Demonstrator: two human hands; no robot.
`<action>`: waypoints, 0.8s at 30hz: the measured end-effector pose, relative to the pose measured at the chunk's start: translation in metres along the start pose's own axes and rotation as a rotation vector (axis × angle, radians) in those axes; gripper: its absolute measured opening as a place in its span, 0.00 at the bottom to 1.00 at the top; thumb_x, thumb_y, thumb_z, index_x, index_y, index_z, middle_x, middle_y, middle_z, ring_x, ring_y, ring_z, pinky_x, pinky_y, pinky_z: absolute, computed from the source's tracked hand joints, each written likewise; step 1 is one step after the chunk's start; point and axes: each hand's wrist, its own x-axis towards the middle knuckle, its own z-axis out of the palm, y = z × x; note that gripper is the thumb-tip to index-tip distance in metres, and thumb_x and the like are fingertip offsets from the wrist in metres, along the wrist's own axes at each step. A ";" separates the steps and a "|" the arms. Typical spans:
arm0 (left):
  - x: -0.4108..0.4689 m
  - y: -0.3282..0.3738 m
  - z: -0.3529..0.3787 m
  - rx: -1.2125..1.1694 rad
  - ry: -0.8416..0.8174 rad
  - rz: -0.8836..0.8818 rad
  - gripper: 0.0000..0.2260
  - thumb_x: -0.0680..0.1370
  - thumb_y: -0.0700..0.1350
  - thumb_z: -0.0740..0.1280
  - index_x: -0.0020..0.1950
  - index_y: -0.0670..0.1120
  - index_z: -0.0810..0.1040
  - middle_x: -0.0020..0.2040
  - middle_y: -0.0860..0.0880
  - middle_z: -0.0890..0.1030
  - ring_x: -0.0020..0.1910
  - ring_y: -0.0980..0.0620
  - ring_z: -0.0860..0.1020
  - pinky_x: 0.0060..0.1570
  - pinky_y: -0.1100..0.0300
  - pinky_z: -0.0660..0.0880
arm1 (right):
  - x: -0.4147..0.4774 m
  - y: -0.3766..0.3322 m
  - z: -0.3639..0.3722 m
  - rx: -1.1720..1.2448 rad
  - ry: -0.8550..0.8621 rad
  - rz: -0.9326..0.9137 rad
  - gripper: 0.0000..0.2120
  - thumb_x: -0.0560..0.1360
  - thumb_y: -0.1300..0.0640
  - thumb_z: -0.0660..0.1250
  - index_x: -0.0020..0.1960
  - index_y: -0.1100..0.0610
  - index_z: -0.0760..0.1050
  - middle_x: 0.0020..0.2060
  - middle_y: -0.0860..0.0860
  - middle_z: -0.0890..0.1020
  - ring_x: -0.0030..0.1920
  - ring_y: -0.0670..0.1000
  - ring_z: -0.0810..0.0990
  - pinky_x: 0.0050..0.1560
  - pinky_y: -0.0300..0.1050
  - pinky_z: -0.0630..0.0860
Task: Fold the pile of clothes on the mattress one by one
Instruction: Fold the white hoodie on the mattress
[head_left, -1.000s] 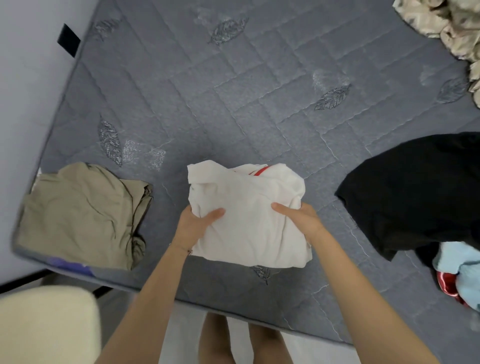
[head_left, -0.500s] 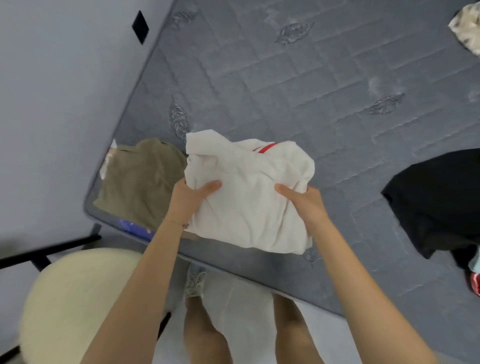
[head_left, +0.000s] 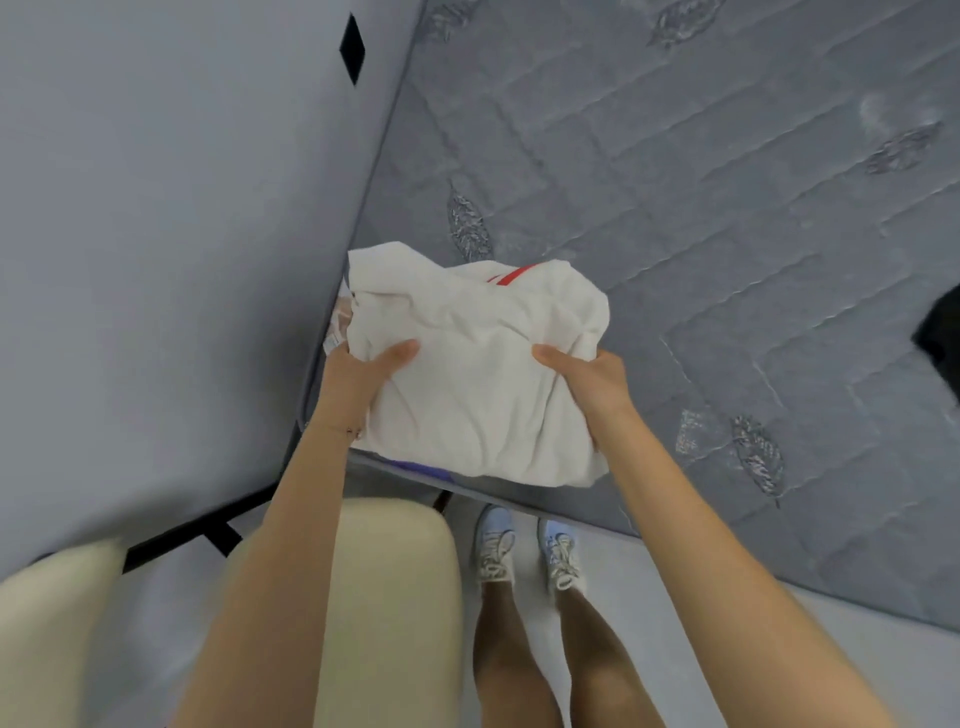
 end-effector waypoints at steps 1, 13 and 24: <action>0.008 -0.002 -0.003 0.020 -0.001 -0.003 0.27 0.70 0.51 0.76 0.66 0.44 0.75 0.59 0.49 0.80 0.56 0.48 0.78 0.56 0.52 0.76 | 0.007 0.005 0.006 0.009 0.003 0.002 0.09 0.70 0.59 0.75 0.42 0.52 0.75 0.40 0.46 0.80 0.39 0.44 0.79 0.33 0.35 0.76; 0.116 -0.095 -0.008 0.103 0.229 0.046 0.25 0.70 0.56 0.75 0.62 0.47 0.76 0.54 0.53 0.80 0.54 0.50 0.78 0.54 0.54 0.74 | 0.128 0.082 0.064 -0.133 0.135 0.017 0.12 0.68 0.52 0.77 0.45 0.55 0.77 0.41 0.48 0.80 0.48 0.53 0.81 0.51 0.48 0.78; 0.066 -0.055 0.001 0.762 0.399 0.384 0.33 0.72 0.61 0.65 0.68 0.39 0.70 0.66 0.36 0.71 0.64 0.35 0.71 0.62 0.42 0.67 | 0.073 0.050 0.050 -0.838 0.290 -0.299 0.43 0.71 0.38 0.69 0.78 0.50 0.52 0.75 0.50 0.61 0.74 0.55 0.58 0.71 0.58 0.57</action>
